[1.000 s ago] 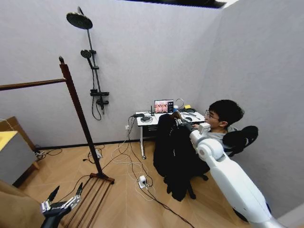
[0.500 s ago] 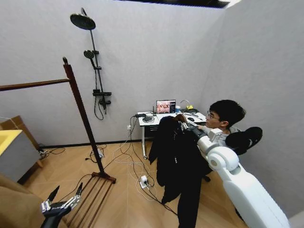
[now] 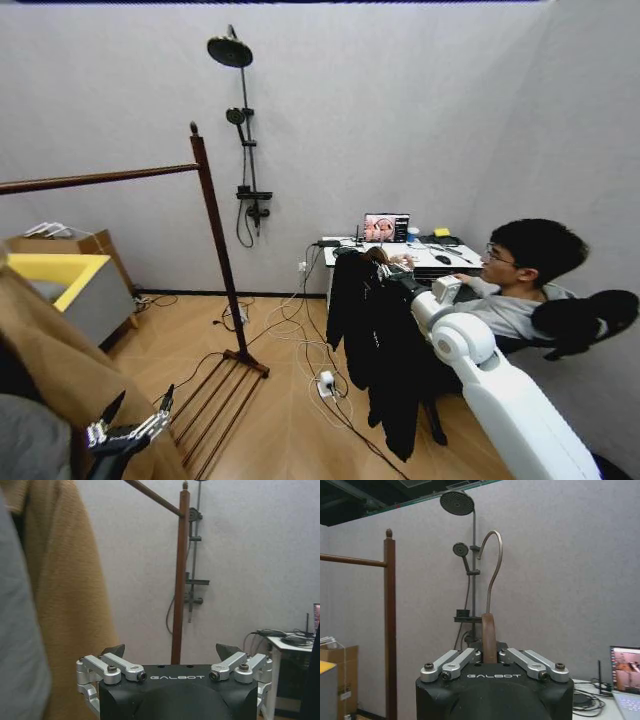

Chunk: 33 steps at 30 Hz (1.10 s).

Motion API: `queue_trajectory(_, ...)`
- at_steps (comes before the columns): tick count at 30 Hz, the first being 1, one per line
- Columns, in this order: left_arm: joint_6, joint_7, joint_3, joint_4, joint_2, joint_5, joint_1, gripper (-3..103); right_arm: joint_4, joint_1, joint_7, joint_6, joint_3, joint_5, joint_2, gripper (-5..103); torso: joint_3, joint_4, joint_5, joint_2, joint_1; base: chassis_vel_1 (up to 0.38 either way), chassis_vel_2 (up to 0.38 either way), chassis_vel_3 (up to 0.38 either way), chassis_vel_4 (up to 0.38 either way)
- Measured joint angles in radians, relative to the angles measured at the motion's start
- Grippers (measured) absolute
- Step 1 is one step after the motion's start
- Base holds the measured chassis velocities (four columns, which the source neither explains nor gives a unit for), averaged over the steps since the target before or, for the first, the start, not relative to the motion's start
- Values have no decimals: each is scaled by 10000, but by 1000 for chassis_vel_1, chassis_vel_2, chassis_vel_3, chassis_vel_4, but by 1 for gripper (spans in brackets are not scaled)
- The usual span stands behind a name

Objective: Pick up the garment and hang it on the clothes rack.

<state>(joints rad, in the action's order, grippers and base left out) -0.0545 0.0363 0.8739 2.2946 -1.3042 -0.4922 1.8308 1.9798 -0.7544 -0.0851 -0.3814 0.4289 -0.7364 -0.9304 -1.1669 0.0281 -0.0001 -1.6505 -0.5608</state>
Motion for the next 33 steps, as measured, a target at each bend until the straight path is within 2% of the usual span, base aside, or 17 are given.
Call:
queue_trajectory(10,0,0,-1,0,0,0,0,100,148,23,-29,-124,109,-461,124,9,0,0,0,0,1,121,119,124,132)
queue_trajectory(22,0,0,0,0,0,0,0,100,796,-1275,355,-253,1642,-938,518,9,1,3,1,0,0,118,125,119,125)
queue_trajectory(33,0,0,0,0,1,0,0,100,1040,-1550,305,-259,1864,-915,422,9,0,2,0,0,0,121,119,124,125)
